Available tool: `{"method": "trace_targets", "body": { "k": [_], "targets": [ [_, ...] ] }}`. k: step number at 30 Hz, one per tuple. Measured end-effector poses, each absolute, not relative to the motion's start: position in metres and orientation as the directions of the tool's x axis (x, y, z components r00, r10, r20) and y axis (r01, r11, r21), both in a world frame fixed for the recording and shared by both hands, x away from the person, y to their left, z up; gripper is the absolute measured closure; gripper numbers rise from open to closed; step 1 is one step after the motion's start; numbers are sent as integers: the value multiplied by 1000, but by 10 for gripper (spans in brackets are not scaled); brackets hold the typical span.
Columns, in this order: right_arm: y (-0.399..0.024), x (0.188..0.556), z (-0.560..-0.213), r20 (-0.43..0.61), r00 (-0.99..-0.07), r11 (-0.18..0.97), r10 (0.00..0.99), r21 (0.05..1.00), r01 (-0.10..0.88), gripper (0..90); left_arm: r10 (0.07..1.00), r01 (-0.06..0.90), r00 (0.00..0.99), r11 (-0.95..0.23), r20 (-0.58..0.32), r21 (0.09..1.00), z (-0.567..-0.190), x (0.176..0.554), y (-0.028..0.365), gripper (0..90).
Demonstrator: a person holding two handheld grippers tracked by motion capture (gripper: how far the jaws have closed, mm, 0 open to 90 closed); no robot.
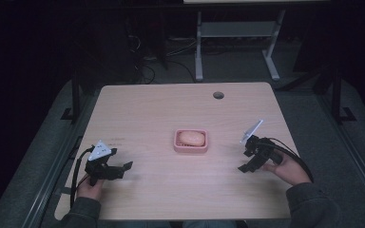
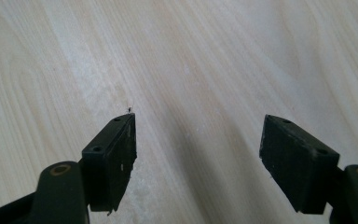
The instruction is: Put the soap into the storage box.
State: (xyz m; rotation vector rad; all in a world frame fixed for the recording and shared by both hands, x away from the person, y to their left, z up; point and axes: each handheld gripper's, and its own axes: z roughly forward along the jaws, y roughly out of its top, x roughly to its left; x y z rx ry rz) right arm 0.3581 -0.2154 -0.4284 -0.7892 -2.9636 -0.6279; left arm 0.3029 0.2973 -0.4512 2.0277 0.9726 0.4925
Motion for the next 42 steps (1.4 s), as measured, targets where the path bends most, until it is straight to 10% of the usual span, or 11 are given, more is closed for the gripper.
{"method": "trace_targets", "body": {
  "k": [42],
  "targets": [
    [-240, 294, -441, 78, -834, 710, 546, 487, 510, 247, 775, 456, 632, -380, 8, 805, -452, 303, 295, 143]
  ]
}}
